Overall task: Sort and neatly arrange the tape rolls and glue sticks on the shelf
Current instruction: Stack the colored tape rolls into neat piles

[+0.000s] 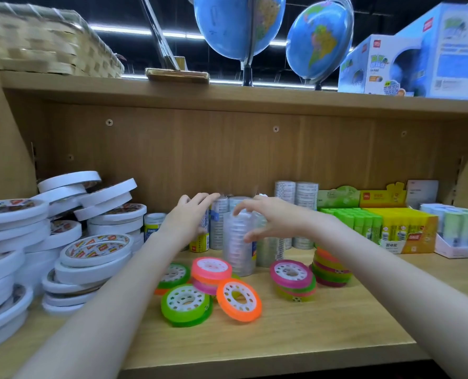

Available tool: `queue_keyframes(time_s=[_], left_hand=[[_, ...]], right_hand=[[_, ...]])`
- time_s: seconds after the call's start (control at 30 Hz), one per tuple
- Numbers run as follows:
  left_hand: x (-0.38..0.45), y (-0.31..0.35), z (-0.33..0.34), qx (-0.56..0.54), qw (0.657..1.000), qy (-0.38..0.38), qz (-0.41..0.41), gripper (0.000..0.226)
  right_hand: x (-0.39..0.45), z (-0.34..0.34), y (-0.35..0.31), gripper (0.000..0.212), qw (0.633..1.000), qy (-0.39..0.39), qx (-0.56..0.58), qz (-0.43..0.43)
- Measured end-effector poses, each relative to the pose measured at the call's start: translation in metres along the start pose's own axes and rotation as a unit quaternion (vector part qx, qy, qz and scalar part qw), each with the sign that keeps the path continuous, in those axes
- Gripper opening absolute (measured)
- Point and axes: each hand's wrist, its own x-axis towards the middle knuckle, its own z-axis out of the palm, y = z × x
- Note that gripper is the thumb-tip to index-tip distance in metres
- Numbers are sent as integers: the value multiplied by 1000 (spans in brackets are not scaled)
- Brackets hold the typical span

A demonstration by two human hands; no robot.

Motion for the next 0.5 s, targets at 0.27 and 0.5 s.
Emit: queue_keyframes(time_s=[0.27,0.5], left_hand=[[2,8,14,51,996,68,-29,78],[-14,-8,-6,-25,996,83,-11,69]], right_hand=[[4,12,1,51,998,30,-21,47],[1,7,7,56,998,40,32,28]])
